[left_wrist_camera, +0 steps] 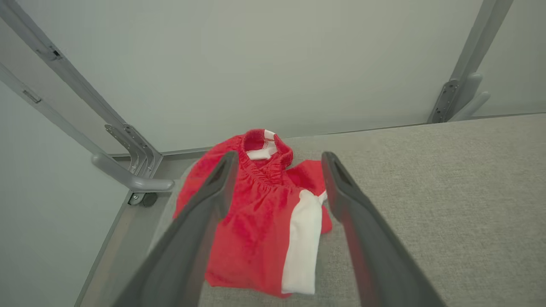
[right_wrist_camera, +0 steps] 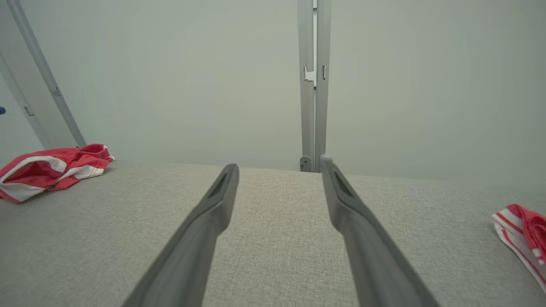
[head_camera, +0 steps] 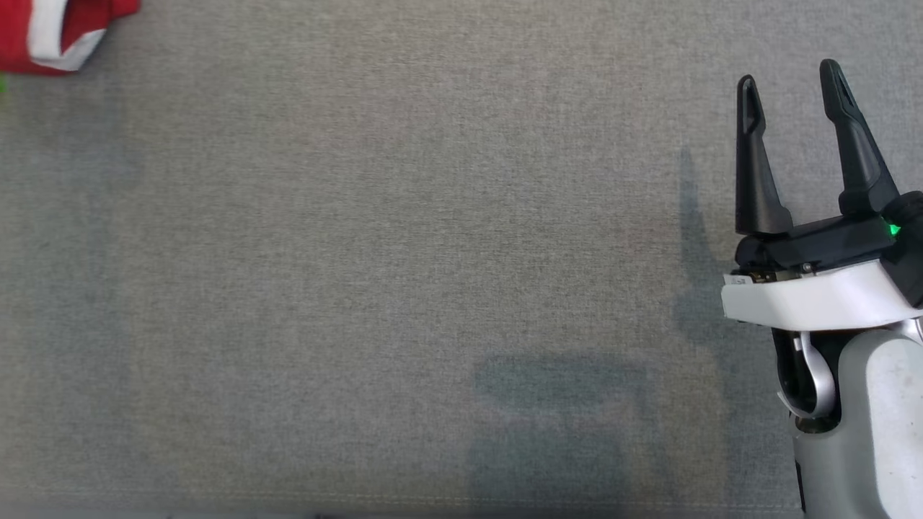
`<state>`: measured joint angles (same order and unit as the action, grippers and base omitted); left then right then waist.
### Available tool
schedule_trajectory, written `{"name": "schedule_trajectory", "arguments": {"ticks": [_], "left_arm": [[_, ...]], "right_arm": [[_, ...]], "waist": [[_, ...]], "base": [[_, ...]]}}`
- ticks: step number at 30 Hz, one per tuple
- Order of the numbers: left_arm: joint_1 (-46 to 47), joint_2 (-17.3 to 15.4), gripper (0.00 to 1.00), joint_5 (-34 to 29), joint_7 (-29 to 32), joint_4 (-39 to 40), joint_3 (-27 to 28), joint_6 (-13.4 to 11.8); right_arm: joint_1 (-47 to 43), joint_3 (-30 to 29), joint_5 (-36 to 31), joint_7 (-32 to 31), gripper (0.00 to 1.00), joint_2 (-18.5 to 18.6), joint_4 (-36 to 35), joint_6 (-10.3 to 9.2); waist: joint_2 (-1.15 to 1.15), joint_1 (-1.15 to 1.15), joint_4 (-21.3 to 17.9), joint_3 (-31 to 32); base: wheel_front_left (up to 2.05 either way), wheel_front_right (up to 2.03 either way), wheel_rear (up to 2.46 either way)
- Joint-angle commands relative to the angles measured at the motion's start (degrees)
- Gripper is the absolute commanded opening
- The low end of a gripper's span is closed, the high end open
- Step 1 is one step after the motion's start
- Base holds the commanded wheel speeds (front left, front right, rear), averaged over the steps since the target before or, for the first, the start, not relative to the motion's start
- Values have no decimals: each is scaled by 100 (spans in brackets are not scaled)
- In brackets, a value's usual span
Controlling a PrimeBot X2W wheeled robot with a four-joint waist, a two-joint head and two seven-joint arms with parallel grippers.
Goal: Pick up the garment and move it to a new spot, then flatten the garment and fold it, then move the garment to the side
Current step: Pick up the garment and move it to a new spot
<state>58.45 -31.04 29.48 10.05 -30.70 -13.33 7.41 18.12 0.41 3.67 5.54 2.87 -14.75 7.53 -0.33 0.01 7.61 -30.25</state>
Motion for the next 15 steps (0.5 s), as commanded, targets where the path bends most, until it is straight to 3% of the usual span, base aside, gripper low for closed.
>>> {"name": "schedule_trajectory", "arguments": {"ticks": [1, 15], "left_arm": [[105, -106, 100, 175, 58, -115, -111, 4], [446, -358, 100, 639, -89, -1502, -663, 6]], "right_arm": [[-27, -5, -38, -46, 100, 5, -119, -9], [-65, 11, -246, -320, 100, 7, -586, -9]], "waist": [[33, -1, -479, -540], [33, -1, -361, -729]], "base": [[0, 0, 0], [0, 0, 0]]}}
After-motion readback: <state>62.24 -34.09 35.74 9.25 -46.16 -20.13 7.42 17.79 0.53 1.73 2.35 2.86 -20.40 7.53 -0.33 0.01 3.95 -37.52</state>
